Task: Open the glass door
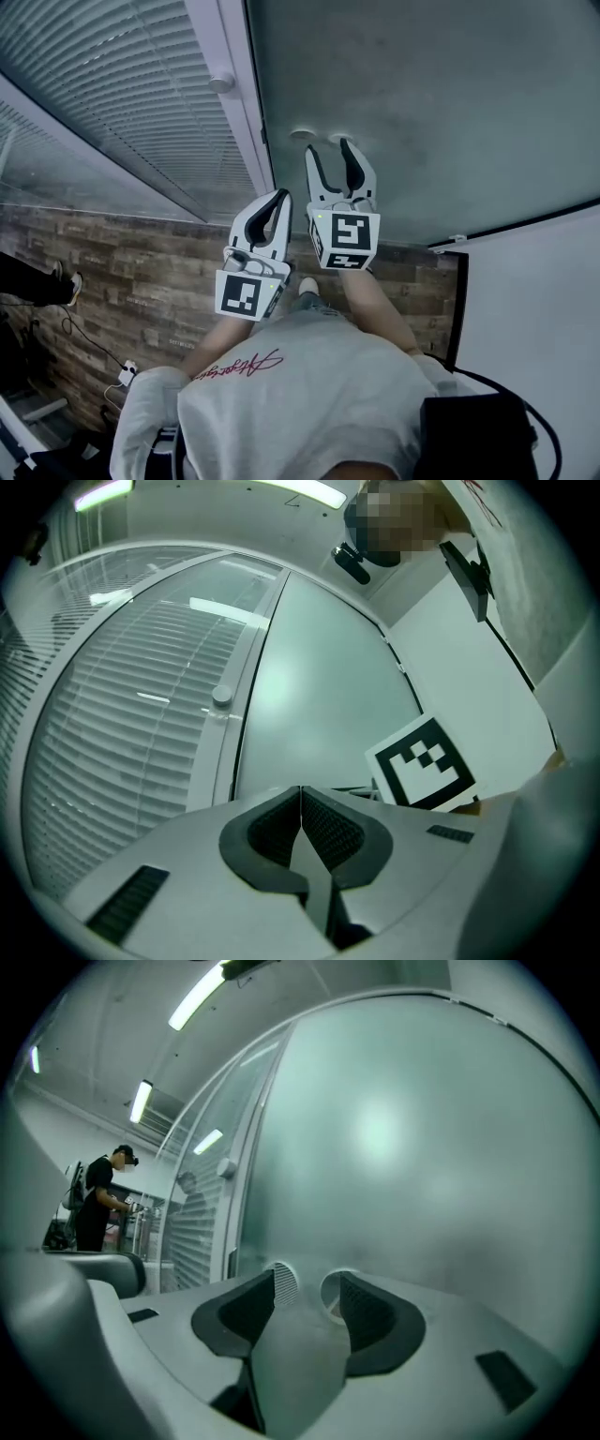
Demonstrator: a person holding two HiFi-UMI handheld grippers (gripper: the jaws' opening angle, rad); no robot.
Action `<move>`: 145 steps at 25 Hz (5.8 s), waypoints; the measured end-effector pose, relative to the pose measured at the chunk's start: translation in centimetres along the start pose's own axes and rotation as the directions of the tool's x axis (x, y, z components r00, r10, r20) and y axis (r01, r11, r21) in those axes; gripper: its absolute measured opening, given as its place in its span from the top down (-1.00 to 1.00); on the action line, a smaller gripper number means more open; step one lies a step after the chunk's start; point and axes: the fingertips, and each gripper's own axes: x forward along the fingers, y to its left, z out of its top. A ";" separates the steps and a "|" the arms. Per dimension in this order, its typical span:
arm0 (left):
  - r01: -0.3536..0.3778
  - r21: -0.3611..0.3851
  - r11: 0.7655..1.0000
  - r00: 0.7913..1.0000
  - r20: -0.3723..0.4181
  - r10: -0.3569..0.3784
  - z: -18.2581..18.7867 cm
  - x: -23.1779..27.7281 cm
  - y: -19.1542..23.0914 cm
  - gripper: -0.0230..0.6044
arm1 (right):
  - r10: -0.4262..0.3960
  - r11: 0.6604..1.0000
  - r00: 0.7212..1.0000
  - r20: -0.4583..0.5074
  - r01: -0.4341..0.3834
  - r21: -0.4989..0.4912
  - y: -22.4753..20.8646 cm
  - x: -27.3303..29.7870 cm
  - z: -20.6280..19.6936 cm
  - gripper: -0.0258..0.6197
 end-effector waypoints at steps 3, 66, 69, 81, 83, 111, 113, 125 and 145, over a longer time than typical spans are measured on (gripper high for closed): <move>-0.023 0.003 1.000 0.999 -0.025 0.023 -0.4 -0.1 1.0 0.87 | -0.048 0.999 0.999 -0.011 0.048 0.020 -0.5 2.1 -1.1 0.29; 0.094 0.008 0.996 0.995 -0.024 -0.094 3.1 -20.7 -11.0 0.87 | 0.061 0.996 0.992 0.111 -0.069 0.062 5.5 -21.9 -0.8 0.52; 0.096 0.023 0.995 0.995 -0.020 -0.096 3.2 -21.8 -13.0 0.87 | 0.081 0.994 0.990 0.116 -0.089 0.061 5.7 -24.3 -0.8 0.52; 0.002 0.017 1.000 1.000 -0.030 -0.002 4.1 -29.3 -23.4 0.87 | 0.213 0.975 0.969 0.122 -0.220 0.044 6.2 -33.7 -0.6 0.52; -0.025 0.011 1.000 1.000 -0.016 0.026 5.1 -30.8 -25.2 0.87 | 0.240 0.968 0.963 0.126 -0.246 0.039 6.3 -35.3 -0.2 0.52; 0.365 -0.097 0.926 0.916 -0.138 -0.376 4.3 -39.5 -48.1 0.87 | 0.485 0.869 0.861 0.151 -0.495 0.030 1.2 -57.4 -0.9 0.52; 0.392 -0.096 0.915 0.905 -0.137 -0.402 4.2 -39.9 -50.9 0.87 | 0.497 0.861 0.853 0.161 -0.508 0.028 0.6 -59.1 -1.0 0.52; 0.385 -0.133 0.913 0.910 -0.111 -0.400 3.2 -40.1 -63.5 0.87 | 0.625 0.771 0.764 0.162 -0.636 0.023 -3.4 -67.0 -1.3 0.52; 0.606 -0.110 0.788 0.780 -0.108 -0.616 1.9 -39.1 -80.7 0.87 | 0.781 0.606 0.604 0.160 -0.794 0.035 -12.6 -78.9 -2.7 0.52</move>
